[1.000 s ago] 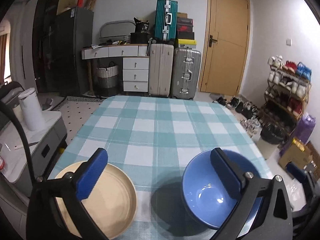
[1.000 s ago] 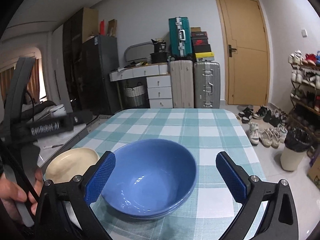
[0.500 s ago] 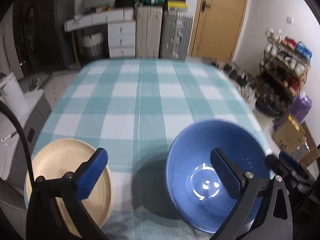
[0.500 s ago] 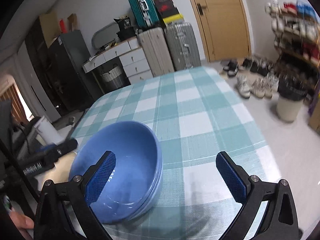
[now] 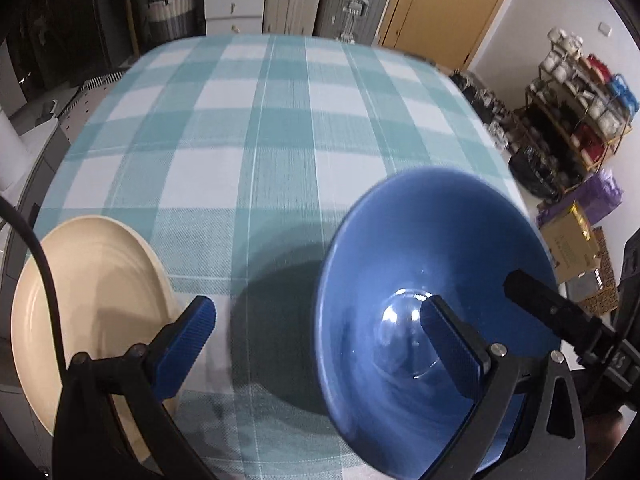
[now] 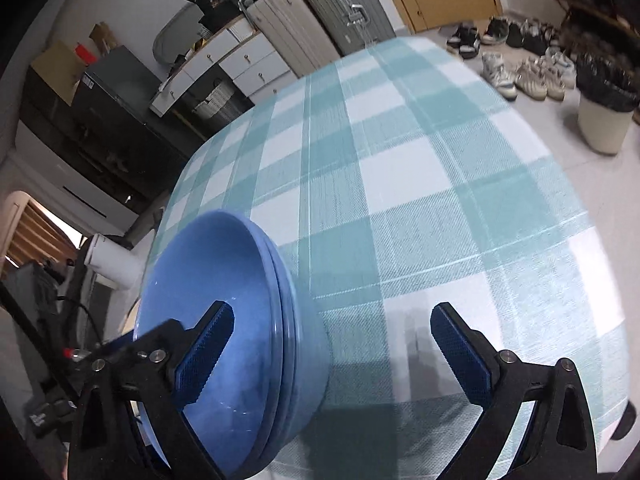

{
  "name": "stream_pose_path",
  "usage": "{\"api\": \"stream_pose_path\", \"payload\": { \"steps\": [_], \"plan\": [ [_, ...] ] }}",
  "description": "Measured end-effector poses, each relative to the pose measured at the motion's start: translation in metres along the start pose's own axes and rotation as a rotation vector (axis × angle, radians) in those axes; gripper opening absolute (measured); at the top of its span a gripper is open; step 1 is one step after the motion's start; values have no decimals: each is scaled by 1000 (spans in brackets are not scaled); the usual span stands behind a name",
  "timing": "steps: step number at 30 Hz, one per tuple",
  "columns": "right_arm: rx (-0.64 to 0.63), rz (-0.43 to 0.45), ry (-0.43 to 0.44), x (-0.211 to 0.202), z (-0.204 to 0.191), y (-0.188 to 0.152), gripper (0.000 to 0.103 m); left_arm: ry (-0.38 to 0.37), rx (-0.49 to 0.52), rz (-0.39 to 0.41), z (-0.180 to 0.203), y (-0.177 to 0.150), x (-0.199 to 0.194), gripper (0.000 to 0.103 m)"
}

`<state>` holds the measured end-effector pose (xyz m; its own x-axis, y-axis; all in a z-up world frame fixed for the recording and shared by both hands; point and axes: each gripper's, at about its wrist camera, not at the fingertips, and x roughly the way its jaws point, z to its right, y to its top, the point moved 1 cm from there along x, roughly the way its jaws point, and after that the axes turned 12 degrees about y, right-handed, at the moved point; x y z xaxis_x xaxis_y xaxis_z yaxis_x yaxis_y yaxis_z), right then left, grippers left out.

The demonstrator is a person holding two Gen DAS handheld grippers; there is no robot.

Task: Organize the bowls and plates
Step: 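Close both grippers on the rim of the stacked blue bowls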

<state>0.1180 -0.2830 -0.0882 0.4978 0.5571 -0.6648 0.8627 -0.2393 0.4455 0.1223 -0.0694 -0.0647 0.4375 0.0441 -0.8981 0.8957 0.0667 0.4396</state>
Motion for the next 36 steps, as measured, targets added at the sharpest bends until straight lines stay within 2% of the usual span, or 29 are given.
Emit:
{"api": "stream_pose_path", "payload": {
  "steps": [1,3,6,8,9,11,12,13,16,20,21,25,29,36],
  "plan": [
    [10,-16,8,3,1,1,87,1,5,-8,2,-1,2,103],
    [40,-44,29,8,3,1,77,-6,15,-30,5,-1,7,103],
    [88,-87,38,17,6,2,68,-36,9,-49,6,2,10,100],
    [98,-109,47,22,6,2,62,-60,10,-62,6,2,11,90],
    [100,-117,47,23,5,2,58,-60,20,-65,7,3,12,81],
    [109,-144,52,28,5,2,43,-50,34,-72,9,4,13,67],
    [119,-171,65,32,6,1,32,-57,35,-82,8,3,15,55],
    [130,-186,80,35,7,0,28,-64,35,-98,8,3,18,42],
    [129,-181,78,37,5,-2,21,-80,25,-124,6,0,23,26],
    [95,-166,34,37,-1,-3,17,-98,20,-120,5,-3,24,20],
    [97,-167,35,37,-1,-3,17,-106,24,-118,6,-4,23,16],
    [106,-173,44,37,2,-4,16,-93,47,-98,9,-4,20,15],
    [98,-162,39,35,4,-4,15,-105,48,-98,6,-3,19,11],
    [84,-172,22,33,0,-6,14,-105,36,-110,5,-3,19,11]
  ]
}}
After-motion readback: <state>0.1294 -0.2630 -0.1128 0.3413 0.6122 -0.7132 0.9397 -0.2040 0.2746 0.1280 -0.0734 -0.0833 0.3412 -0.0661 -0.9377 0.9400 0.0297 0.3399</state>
